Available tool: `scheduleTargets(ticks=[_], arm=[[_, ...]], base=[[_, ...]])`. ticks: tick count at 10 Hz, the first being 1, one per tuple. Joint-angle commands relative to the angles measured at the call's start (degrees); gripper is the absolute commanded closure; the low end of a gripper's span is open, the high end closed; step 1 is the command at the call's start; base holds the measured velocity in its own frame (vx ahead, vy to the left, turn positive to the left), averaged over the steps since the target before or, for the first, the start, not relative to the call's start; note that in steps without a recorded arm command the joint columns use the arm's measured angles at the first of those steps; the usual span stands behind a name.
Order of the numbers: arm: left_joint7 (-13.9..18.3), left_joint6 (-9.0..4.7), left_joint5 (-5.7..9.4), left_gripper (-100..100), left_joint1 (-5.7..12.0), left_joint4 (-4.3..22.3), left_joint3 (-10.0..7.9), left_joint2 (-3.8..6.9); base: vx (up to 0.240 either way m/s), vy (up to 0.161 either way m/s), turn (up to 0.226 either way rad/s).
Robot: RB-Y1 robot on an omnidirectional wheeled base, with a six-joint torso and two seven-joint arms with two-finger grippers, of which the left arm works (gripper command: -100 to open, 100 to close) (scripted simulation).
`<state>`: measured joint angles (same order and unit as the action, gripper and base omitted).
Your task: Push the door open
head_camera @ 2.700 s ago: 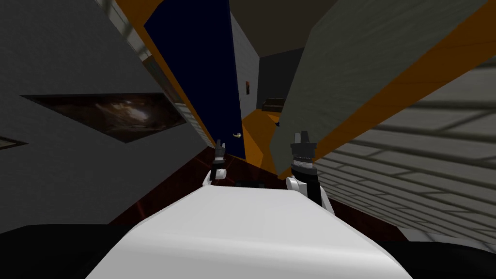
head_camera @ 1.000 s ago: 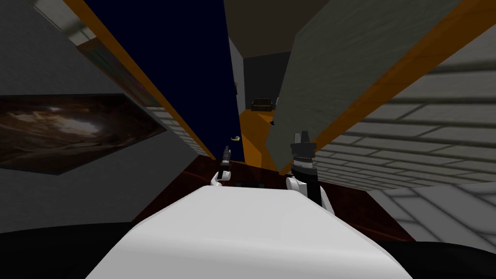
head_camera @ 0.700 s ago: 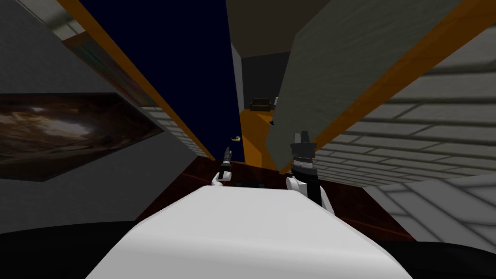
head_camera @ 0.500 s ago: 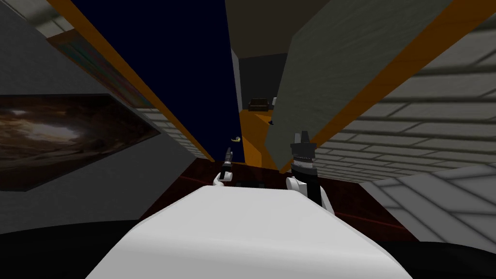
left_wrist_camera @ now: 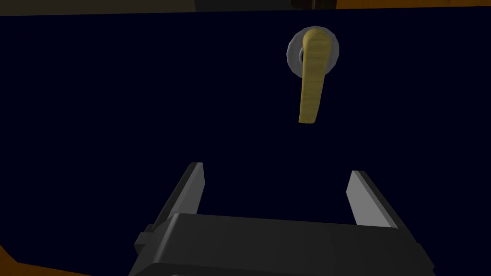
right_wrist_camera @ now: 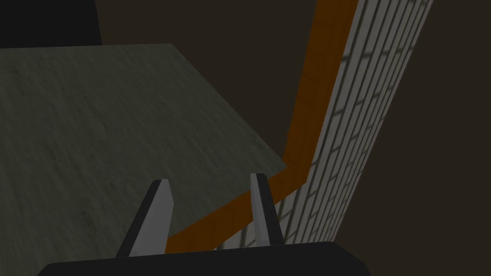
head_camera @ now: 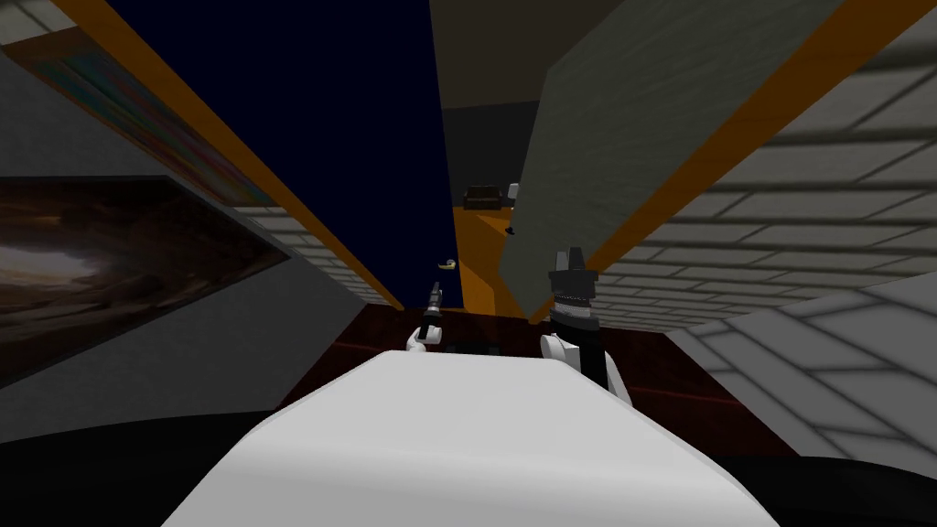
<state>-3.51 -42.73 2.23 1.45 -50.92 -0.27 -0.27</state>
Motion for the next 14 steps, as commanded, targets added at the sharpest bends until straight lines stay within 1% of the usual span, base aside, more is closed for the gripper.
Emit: scheduleTargets(ticks=[1, 4, 5, 6, 7, 8, 9, 10, 11, 12, 13, 14], arm=[[-0.06, -0.02, -0.12, -100, 0.45, 1.65, 0.04, -0.46], [-0.16, -0.37, -0.25, -100, 1.55, 4.76, -0.01, -1.21], [-0.22, -0.57, -0.33, -100, 2.16, 6.48, -0.03, -1.66], [-0.24, -0.63, -0.35, -100, 2.36, 7.05, -0.04, -1.82], [-0.29, -0.78, -0.41, -100, 2.81, 8.33, -0.06, -2.21], [-0.33, -1.07, -0.33, -100, 2.89, 8.32, -0.14, -2.03], [-0.31, -1.28, -0.24, -100, 3.05, 8.70, -0.32, -0.23], [-0.31, -1.30, -0.22, -100, 3.07, 8.74, -0.36, 0.07], [-0.30, -1.38, -0.14, -100, 3.14, 8.89, -0.49, 0.85], [-0.29, -1.44, -0.09, -100, 3.20, 8.99, -0.59, 1.25], [-0.27, -1.53, 0.00, -100, 3.28, 9.16, -0.75, 1.57], [-0.26, -1.60, 0.05, -100, 3.33, 9.27, -0.85, 1.61]], base=[[0.007, 0.123, -0.077], [0.006, 0.102, -0.089], [0.004, 0.106, -0.091], [0.007, 0.097, -0.067], [0.002, 0.089, -0.086], [-0.001, 0.043, -0.024], [0.113, 0.012, -0.027], [0.191, -0.002, -0.025], [0.222, -0.020, -0.022], [0.237, -0.017, -0.021], [0.239, -0.015, -0.032], [0.214, -0.004, -0.023]])
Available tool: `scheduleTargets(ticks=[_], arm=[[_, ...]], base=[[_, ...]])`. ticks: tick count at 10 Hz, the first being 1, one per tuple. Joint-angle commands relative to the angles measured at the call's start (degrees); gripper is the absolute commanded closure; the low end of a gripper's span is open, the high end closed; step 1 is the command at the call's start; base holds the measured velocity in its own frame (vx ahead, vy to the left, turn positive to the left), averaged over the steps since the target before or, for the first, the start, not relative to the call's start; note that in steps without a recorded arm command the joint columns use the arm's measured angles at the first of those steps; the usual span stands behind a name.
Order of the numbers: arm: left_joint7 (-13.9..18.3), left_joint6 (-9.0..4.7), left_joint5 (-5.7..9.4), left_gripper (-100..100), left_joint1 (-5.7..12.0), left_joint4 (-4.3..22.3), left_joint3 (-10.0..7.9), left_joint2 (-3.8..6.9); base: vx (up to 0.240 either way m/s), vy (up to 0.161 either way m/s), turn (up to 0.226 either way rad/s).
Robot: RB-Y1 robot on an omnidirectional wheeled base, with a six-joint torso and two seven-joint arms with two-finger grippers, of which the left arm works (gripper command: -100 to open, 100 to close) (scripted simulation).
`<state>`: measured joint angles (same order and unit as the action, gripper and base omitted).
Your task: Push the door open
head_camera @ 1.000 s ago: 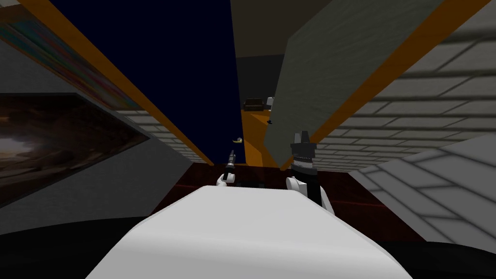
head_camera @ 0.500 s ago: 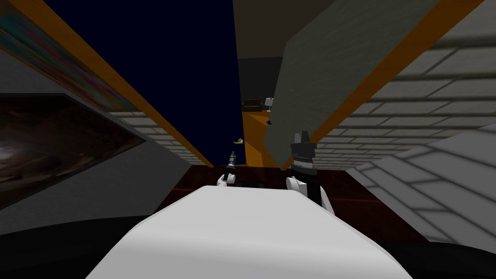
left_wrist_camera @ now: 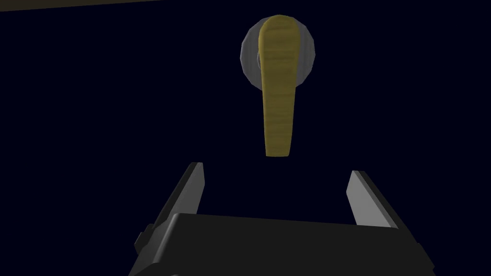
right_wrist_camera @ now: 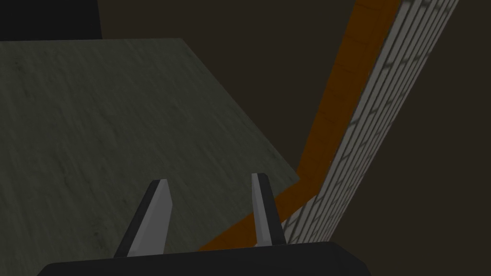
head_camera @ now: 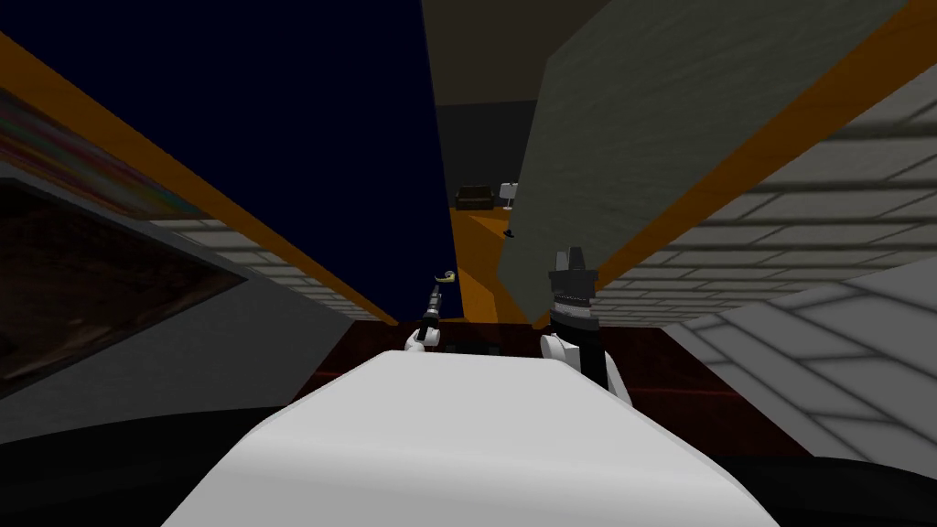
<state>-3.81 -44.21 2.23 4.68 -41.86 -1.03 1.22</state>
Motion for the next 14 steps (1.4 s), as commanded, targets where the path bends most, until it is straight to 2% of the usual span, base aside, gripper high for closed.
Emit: scheduleTargets(ticks=[1, 2, 5, 6, 7, 12, 13, 14], arm=[[0.05, -0.17, 0.11, -100, 0.16, 0.32, -0.19, -0.01], [0.06, -0.24, 0.17, -100, 0.22, 0.43, -0.30, -0.27], [0.09, -0.42, 0.34, -100, 0.38, 0.76, -0.61, -2.19], [0.05, -0.33, 0.29, -100, 0.28, 0.61, -0.54, -1.78], [0.05, -0.33, 0.29, 100, 0.28, 0.61, -0.54, -1.78], [0.05, -0.33, 0.29, 100, 0.28, 0.61, -0.54, -1.78], [-0.18, -0.18, 0.72, 100, 0.21, 0.74, -1.29, -0.74], [-0.18, -0.18, 0.72, 100, 0.21, 0.74, -1.29, -0.74]], base=[[0.191, 0.025, -0.019], [0.206, 0.005, -0.022], [0.203, 0.003, -0.023], [0.096, -0.006, -0.003], [-0.014, 0.001, 0.005], [-0.018, 0.001, -0.002], [0.110, -0.037, 0.027], [0.129, -0.043, 0.040]])
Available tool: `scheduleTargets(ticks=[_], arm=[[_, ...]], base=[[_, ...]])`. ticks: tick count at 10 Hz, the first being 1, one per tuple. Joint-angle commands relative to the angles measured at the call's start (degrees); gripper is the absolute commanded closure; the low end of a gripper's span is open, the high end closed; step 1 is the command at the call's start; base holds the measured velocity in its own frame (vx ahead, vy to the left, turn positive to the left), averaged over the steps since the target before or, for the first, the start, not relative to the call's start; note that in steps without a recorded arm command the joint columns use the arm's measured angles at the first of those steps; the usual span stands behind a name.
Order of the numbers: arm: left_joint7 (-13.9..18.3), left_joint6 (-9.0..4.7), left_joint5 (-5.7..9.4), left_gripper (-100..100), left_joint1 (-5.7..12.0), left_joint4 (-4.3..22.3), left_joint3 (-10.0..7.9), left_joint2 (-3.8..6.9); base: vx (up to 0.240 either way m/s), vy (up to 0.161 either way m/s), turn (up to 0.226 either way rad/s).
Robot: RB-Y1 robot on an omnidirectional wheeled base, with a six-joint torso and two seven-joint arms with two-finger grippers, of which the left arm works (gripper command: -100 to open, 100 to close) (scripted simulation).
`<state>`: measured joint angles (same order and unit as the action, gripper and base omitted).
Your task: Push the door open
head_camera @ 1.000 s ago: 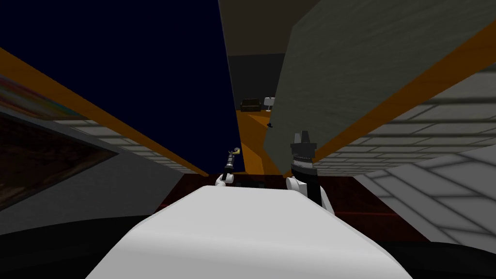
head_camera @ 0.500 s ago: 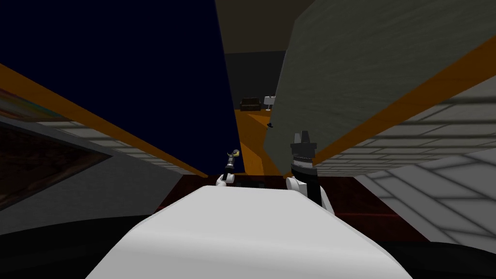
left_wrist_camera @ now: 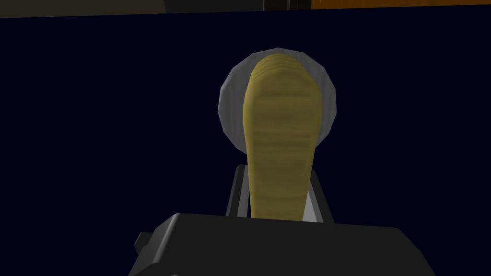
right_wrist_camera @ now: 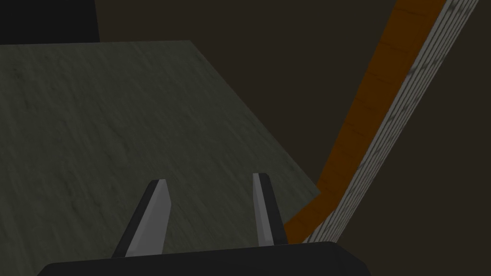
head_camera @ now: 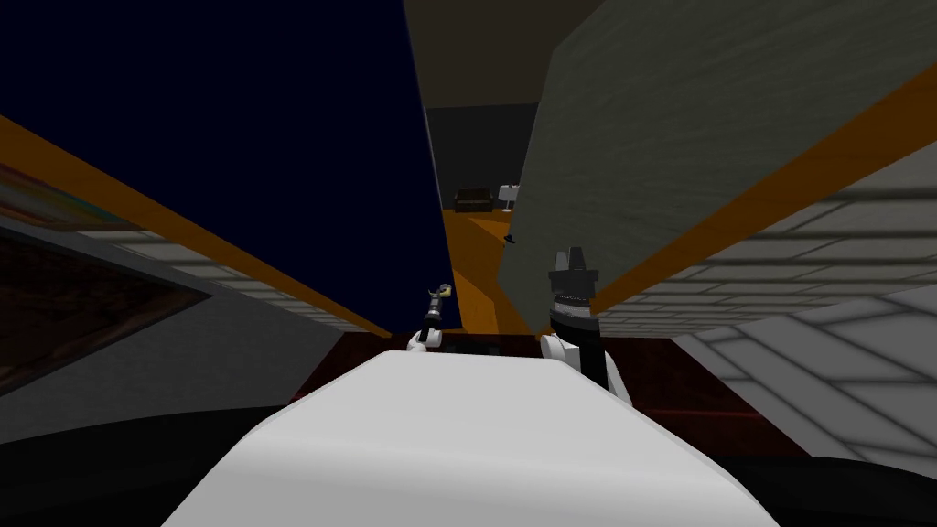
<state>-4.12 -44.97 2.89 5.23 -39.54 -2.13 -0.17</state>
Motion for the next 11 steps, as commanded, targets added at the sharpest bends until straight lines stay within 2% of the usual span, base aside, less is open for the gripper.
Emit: scheduleTargets(ticks=[1, 2, 3, 4, 5, 6, 7, 8, 11], arm=[[0.13, 0.58, 0.06, 100, -0.34, -1.58, -0.19, 0.65], [-0.13, 0.59, 0.61, 100, -0.32, -1.58, -1.16, 1.69], [-0.13, 0.59, 0.61, 100, -0.32, -1.58, -1.16, 1.69], [-0.34, 0.59, 1.03, 100, -0.31, -1.57, -1.91, 2.33], [-0.34, 0.59, 1.03, 100, -0.31, -1.57, -1.91, 2.33], [-0.57, 0.60, 1.50, 100, -0.29, -1.57, -2.74, 2.93], [-0.57, 0.60, 1.50, 100, -0.29, -1.57, -2.74, 2.93], [-0.82, 0.60, 2.01, 100, -0.28, -1.57, -3.63, 3.48], [-0.82, 0.60, 2.01, 100, -0.28, -1.57, -3.63, 3.48]], base=[[0.061, -0.018, 0.013], [0.126, -0.036, 0.040], [0.147, -0.046, 0.019], [0.152, -0.057, 0.075], [0.129, -0.032, 0.034], [0.144, -0.046, 0.028], [0.122, -0.041, 0.038], [0.144, -0.048, 0.051], [0.078, -0.012, 0.012]])
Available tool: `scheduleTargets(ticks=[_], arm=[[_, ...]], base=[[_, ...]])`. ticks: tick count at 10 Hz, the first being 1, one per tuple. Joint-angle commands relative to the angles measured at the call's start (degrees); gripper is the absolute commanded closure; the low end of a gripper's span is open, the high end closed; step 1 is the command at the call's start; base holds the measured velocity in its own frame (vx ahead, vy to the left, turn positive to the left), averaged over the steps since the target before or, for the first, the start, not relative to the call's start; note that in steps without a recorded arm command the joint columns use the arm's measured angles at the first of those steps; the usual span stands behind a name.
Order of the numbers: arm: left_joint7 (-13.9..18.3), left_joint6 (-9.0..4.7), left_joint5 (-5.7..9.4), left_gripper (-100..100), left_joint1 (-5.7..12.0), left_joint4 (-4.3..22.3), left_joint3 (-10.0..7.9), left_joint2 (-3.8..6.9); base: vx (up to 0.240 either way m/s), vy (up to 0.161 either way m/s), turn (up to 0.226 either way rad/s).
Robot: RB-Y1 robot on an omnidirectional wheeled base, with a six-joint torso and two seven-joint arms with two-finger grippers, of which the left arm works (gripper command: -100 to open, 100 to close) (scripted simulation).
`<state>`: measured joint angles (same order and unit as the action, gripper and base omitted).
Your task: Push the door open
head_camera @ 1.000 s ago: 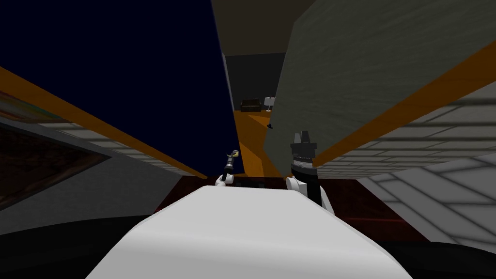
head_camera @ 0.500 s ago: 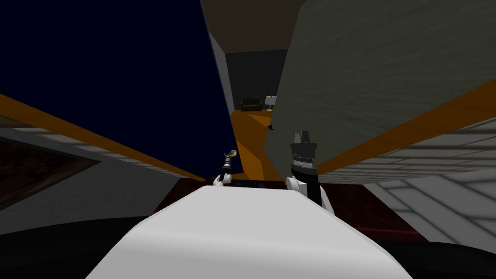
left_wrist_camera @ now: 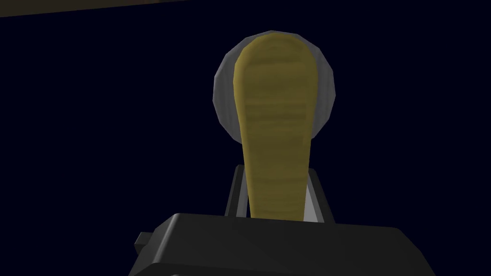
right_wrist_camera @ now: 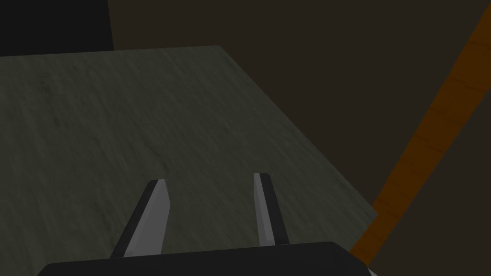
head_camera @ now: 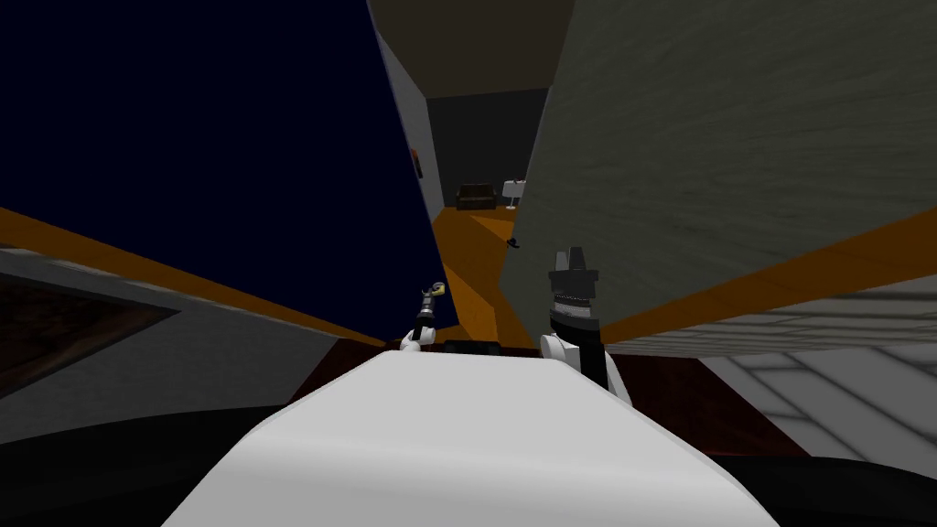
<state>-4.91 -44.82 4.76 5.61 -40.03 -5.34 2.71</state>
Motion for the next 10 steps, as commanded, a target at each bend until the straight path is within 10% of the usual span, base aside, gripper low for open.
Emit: scheduleTargets(ticks=[1, 10], arm=[[-0.40, 0.46, 0.87, 100, -0.64, -1.09, -1.72, 1.21], [-1.94, 0.50, 4.02, 100, -0.53, -1.08, -7.27, 1.80]], base=[[0.102, -0.020, 0.082], [0.187, -0.068, 0.077]])
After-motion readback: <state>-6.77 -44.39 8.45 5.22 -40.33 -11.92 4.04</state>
